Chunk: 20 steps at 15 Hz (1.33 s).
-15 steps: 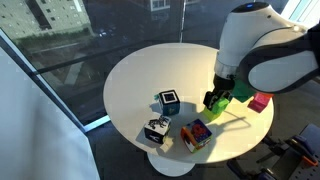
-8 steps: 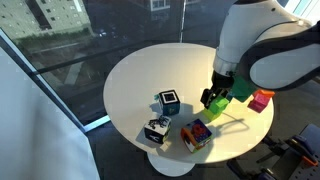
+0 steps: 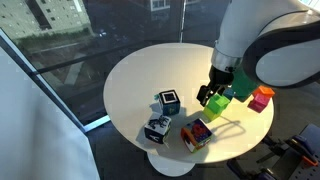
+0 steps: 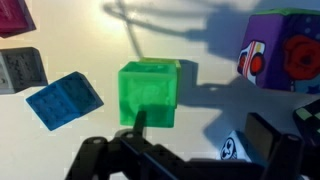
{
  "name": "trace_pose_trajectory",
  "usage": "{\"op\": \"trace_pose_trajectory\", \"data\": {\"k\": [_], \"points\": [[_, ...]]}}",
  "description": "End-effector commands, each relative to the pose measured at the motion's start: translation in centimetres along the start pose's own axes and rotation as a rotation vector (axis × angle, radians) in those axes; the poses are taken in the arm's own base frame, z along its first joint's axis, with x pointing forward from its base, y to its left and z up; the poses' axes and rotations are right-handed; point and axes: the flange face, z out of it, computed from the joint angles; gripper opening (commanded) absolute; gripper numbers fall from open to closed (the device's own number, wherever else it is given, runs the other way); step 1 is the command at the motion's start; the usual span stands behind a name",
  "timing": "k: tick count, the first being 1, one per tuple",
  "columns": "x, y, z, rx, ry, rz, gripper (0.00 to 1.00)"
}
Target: Put the yellow building block on the table, put the light green building block on top of the yellow building block and then put the orange dice on top of the white and blue dice
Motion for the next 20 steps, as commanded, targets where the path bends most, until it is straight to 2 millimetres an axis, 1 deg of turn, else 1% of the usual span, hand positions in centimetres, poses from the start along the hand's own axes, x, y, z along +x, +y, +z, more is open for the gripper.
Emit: {"op": "trace_pose_trajectory", "data": {"k": [1,5,9,14,20], "points": [[-0.2,-0.7,-1.4,0.013,0.0,-0.001,1.0],[-0.4,-2.0,-1.5,0.071,-0.018,-0.045,1.0],[-0.8,-3.0,-1.2,0.116,-0.051,-0.085,1.0],[-1.8,-3.3,-0.5,0.104,-0.123,-0.109,1.0],[-2.7,-4.6,0.5,0.076,-0.15,-0.103,1.0]]}}
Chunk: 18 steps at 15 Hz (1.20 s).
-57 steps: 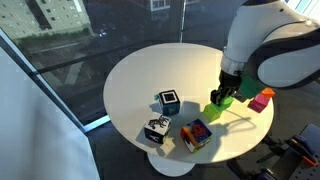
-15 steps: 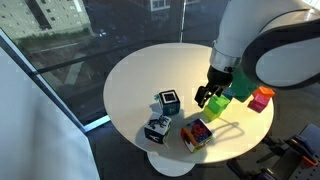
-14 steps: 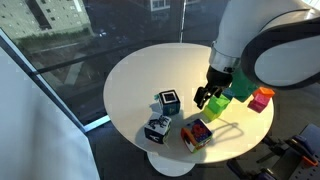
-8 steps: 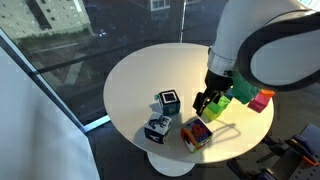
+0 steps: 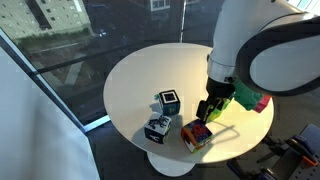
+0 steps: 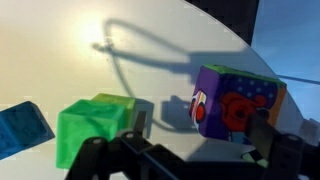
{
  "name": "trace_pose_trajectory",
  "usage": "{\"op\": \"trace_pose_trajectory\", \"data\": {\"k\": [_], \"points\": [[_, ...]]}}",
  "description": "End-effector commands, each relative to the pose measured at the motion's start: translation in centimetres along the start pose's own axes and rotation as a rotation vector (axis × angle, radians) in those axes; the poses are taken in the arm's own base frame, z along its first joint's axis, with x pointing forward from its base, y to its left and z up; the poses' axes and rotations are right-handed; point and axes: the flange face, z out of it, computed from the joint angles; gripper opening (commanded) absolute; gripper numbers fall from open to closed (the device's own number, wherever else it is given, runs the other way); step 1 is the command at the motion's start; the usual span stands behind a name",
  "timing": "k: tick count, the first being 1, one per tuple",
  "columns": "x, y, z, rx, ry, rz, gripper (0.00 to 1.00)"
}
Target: Put the yellow building block on the table, put the light green building block on top of the yellow building block and then put the orange dice on top of the white and blue dice
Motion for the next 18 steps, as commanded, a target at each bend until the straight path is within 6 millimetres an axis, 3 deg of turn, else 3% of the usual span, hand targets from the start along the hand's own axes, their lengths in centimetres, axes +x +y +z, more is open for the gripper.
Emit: {"op": "trace_pose_trajectory", "data": {"k": [1,18], "points": [[-0.1,-1.1,0.2,-0.007,-0.007,0.011,1.0],[0.5,-4.3,2.5,-0.003,0.051,0.065,1.0]]}}
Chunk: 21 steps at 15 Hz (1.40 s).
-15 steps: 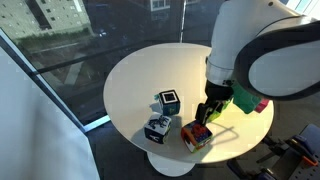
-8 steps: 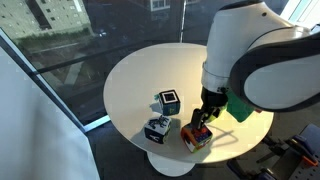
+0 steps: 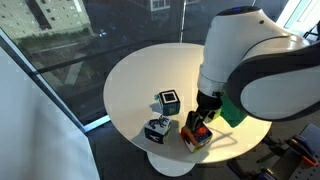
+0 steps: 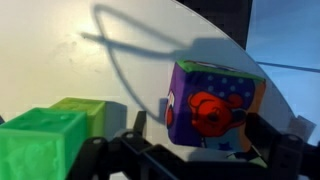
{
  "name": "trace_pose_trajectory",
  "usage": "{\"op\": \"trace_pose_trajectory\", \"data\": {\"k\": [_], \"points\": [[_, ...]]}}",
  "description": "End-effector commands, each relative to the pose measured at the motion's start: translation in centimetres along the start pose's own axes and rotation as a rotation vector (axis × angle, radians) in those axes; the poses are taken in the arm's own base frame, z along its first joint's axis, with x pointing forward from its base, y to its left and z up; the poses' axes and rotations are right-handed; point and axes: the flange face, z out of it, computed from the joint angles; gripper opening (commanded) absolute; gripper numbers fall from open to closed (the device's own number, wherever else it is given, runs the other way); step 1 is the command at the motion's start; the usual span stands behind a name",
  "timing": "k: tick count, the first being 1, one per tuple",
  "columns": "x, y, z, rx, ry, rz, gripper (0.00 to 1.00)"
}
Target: Put the yellow building block on the table, put the light green building block on top of the yellow building block and then put the orange dice on top of the white and blue dice
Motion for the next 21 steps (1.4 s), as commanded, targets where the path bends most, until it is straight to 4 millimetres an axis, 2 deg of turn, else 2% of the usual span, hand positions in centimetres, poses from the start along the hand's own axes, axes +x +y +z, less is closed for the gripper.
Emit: {"op": "trace_pose_trajectory", "data": {"k": [1,10,21], "points": [[0.4,-0.9,0.2,-0.009,0.017,0.019,1.0],[-0.1,-2.3,1.1,-0.015,0.012,0.009,1.0],[-0.4,-2.0,2.7,-0.094,0.0,-0.002,1.0]]}}
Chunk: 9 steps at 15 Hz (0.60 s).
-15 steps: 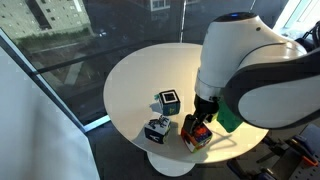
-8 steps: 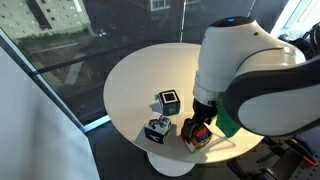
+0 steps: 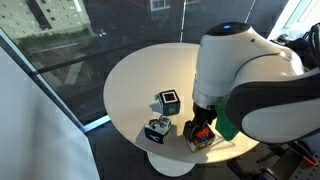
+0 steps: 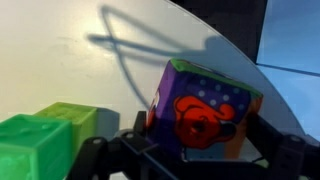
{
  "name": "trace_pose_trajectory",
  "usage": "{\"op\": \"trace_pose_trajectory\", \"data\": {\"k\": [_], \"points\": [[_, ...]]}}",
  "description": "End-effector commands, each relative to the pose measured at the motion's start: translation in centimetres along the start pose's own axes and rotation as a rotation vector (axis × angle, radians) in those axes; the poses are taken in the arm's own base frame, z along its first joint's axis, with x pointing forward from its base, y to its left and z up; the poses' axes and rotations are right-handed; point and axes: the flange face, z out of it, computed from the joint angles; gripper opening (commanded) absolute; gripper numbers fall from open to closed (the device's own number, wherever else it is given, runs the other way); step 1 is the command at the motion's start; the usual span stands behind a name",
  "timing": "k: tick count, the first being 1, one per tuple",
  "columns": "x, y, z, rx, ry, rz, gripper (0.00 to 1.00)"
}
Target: Put the yellow building block on the table, put the light green building block on top of the yellow building block and then put the orange dice on top of the white and blue dice
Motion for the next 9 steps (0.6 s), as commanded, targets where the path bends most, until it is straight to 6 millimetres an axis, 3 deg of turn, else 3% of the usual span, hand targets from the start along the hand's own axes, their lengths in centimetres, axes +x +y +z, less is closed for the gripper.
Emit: {"op": "trace_pose_trajectory", "data": {"k": [1,2,3,5,9], "points": [[0.24,0.07,0.77,-0.033,-0.009,0.013,1.0],[0.23,0.11,0.87,-0.036,-0.01,0.013,0.93],[0.25,0.17,0.97,-0.038,-0.013,0.014,0.73],[0.29,0.21,0.92,-0.039,-0.015,0.016,0.68],[0.4,0.35,0.12,-0.029,-0.016,0.011,0.4]]}}
